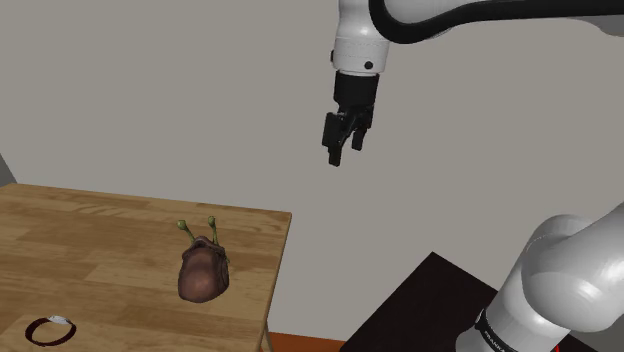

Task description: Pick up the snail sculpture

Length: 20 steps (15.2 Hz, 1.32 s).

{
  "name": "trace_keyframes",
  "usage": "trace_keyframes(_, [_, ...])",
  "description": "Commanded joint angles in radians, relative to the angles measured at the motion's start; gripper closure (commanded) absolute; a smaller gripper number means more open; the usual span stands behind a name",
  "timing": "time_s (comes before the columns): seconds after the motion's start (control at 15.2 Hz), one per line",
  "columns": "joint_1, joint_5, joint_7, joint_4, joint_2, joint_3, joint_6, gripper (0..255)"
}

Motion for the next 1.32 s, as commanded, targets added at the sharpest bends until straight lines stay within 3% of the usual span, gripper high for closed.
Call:
trace_keyframes(0.0, [0.001,-0.017,0.038,0.037,0.066,0.043,0.029,0])
trace_keyframes(0.33, [0.007,-0.095,0.149,0.158,0.244,0.148,0.073,0])
trace_keyframes(0.73, [0.045,-0.255,0.302,0.35,0.498,0.253,0.077,0])
trace_keyframes(0.99, [0.115,-0.389,0.397,0.513,0.688,0.286,0.039,0])
trace_keyframes(1.25, [0.224,-0.517,0.46,0.715,0.884,0.282,-0.027,0])
